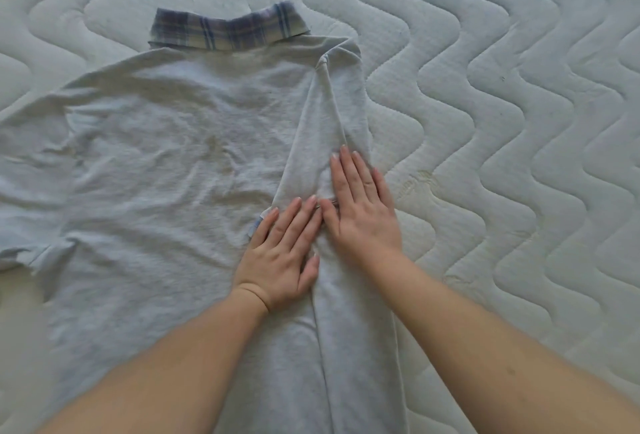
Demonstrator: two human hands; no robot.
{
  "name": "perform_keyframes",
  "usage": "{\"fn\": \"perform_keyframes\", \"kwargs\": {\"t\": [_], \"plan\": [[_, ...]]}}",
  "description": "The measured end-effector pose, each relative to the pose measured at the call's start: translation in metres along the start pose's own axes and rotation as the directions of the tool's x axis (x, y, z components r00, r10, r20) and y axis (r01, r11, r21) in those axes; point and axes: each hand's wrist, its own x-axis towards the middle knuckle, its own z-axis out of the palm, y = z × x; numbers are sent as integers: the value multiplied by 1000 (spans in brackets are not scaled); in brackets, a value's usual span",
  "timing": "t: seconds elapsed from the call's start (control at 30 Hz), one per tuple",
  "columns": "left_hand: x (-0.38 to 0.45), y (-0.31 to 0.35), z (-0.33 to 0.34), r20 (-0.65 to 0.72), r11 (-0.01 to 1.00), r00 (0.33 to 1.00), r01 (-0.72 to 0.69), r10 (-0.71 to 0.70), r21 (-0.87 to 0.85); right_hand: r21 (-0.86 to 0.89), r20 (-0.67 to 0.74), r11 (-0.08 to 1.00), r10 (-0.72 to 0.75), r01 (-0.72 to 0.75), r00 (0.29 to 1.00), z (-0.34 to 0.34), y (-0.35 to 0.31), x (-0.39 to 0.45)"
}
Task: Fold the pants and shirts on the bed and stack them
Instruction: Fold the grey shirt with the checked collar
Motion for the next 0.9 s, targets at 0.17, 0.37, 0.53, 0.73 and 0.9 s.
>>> {"fn": "perform_keyframes", "kwargs": {"t": [0.17,0.37,0.53,0.73,0.9], "plan": [[1,-1,0,33,1000,999,-6,7,-20,-24,-10,1000,-13,12,1000,10,4,4],[1,0,-3,102,999,995,17,-14,-29,-53,65,999,0,3,998,1,3,6],[2,1,-17,122,996,992,24,-14,-85,-50,149,999,-1,8,989,-26,-3,13],[-7,-22,-60,86,858,996,74,-35,-508,-60,46,994,96,-93,994,-76,-37,22],[-55,-111,-98,-72,880,947,262,-314,-396,134,115,988,67,-82,991,-54,-127,31]]}}
